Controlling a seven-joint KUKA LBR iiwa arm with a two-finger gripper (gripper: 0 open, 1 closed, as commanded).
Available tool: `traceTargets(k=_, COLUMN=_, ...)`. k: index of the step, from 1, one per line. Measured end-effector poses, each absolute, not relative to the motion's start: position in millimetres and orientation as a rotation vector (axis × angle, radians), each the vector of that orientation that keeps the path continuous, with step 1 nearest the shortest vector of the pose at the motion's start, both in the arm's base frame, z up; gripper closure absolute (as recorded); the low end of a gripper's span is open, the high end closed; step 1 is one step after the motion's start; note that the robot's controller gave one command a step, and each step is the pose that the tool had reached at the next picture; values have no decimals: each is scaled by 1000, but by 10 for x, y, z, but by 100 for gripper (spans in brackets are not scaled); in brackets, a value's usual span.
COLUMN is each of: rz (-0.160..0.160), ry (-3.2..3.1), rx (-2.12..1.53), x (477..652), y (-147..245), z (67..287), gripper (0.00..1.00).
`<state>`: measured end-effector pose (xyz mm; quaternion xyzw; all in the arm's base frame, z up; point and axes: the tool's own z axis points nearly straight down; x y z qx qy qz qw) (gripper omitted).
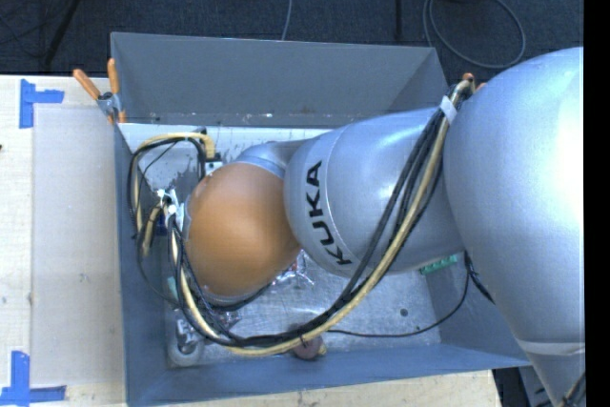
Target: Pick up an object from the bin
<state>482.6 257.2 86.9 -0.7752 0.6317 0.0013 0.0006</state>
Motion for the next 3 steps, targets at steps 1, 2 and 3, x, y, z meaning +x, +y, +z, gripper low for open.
traceTargets(k=1, rz=3, ry=1994, rx=-2427, x=4822, y=2582, z=1078, gripper=100)
traceTargets(k=2, rz=1, ry=2002, rx=-2417, x=4820, y=2591, z=1441, gripper=100)
traceTargets(k=3, rz=1, ry=2011, rx=-2409, x=4822, y=2605, z=1818, gripper=100)
